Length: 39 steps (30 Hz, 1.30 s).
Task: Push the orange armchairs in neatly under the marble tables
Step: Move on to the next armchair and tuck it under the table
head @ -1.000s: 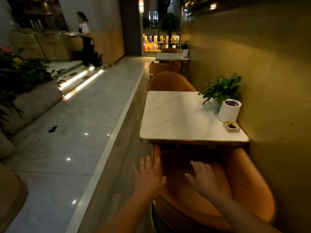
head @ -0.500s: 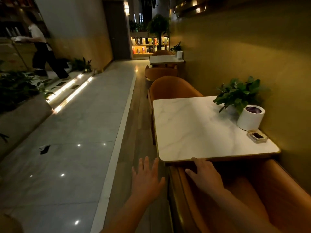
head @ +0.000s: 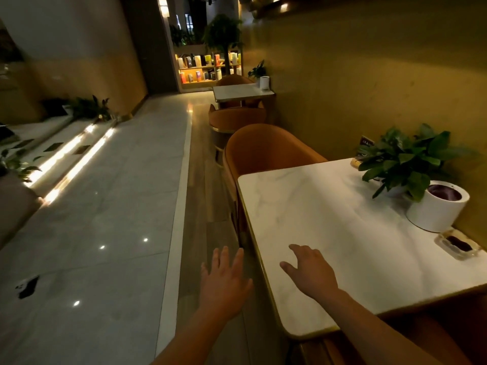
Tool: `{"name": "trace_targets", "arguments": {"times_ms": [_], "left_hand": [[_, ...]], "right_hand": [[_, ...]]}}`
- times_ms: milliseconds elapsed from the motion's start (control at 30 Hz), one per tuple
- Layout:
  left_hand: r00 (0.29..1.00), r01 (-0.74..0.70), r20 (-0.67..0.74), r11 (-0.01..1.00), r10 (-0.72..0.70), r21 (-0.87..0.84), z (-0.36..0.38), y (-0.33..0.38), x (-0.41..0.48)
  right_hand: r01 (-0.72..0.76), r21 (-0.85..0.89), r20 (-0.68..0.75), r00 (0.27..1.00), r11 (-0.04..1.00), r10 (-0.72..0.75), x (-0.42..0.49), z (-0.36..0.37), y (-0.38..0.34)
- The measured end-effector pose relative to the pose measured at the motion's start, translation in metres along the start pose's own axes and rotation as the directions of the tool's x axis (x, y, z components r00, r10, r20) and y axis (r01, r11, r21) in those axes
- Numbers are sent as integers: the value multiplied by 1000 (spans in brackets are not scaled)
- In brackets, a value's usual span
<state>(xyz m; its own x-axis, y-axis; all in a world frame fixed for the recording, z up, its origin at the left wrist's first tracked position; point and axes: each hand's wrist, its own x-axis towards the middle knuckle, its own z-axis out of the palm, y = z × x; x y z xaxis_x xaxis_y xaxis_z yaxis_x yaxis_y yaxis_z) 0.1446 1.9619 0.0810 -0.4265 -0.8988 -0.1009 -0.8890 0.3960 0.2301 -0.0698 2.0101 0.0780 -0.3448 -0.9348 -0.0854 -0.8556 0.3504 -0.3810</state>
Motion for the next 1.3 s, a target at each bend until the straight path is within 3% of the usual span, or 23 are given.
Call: {"name": "trace_targets", "arguments": {"times_ms": [300, 667, 1300], "left_hand": [[989, -147, -2, 989, 147, -14, -38, -107, 153], [954, -298, 6, 953, 299, -48, -110, -223, 339], [853, -508, 137, 861, 503, 5, -141, -261, 803]], "right_hand": [[-144, -5, -41, 989, 990, 144, 126, 34, -81], [-331, 107, -79, 937, 937, 340, 279, 56, -194], [-472, 227, -80, 862, 852, 500, 691, 59, -221]]}}
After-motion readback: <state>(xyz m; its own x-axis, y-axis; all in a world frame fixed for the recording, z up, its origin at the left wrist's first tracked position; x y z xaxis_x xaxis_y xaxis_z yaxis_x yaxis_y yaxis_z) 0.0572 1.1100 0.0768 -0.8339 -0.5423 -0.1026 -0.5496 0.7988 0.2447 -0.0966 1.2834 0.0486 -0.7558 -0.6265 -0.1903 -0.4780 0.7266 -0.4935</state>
